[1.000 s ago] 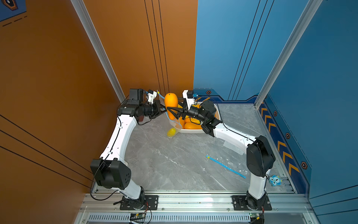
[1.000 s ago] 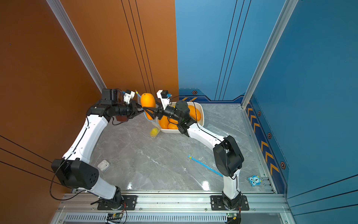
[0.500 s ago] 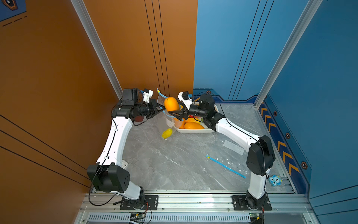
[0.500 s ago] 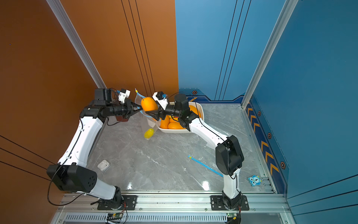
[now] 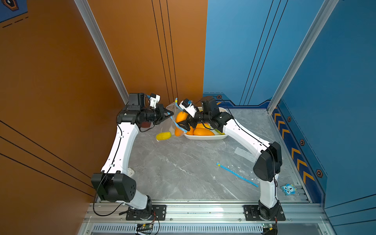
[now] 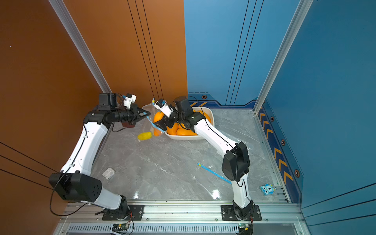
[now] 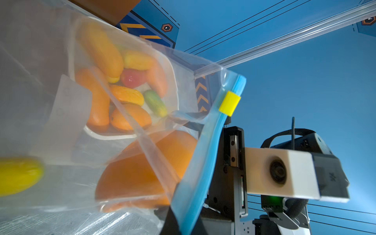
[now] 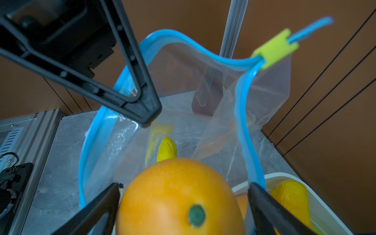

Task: Place the mango in a zip-top bag and seal the zipper
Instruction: Place the mango in the zipper food storage bag.

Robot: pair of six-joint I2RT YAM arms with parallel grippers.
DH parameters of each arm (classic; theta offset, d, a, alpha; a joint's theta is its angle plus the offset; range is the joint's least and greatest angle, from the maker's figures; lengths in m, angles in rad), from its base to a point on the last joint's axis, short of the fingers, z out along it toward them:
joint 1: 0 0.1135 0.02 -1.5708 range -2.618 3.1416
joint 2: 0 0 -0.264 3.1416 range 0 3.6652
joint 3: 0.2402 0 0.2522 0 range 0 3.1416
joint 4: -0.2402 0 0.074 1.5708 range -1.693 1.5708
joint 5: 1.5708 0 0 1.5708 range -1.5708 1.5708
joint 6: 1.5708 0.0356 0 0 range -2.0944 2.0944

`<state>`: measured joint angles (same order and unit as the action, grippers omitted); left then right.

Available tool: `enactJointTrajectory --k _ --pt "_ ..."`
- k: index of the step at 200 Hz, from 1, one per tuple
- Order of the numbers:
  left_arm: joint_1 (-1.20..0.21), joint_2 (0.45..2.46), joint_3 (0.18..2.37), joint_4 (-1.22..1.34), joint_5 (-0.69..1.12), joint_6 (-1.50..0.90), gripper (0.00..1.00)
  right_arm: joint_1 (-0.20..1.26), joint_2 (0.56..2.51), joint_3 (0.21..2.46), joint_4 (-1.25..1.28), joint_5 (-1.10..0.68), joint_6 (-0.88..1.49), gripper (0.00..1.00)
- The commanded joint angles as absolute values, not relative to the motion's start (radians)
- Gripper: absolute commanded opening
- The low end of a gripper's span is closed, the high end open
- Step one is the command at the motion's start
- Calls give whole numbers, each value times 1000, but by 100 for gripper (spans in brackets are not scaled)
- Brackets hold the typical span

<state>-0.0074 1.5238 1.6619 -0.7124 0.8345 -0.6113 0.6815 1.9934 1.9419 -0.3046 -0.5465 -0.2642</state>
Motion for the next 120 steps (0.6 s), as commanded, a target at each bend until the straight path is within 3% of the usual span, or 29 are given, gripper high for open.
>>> enactJointTrajectory --k 1,59,120 --pt "-8 1525 1672 -687 827 -602 0 686 1953 1959 -389 -516 -249 100" --pt "-16 1526 1671 -687 804 -600 0 637 1914 1928 -367 -467 27 100" --pt "-37 1547 1668 -674 776 -632 0 611 1895 1763 -119 -665 268 91"
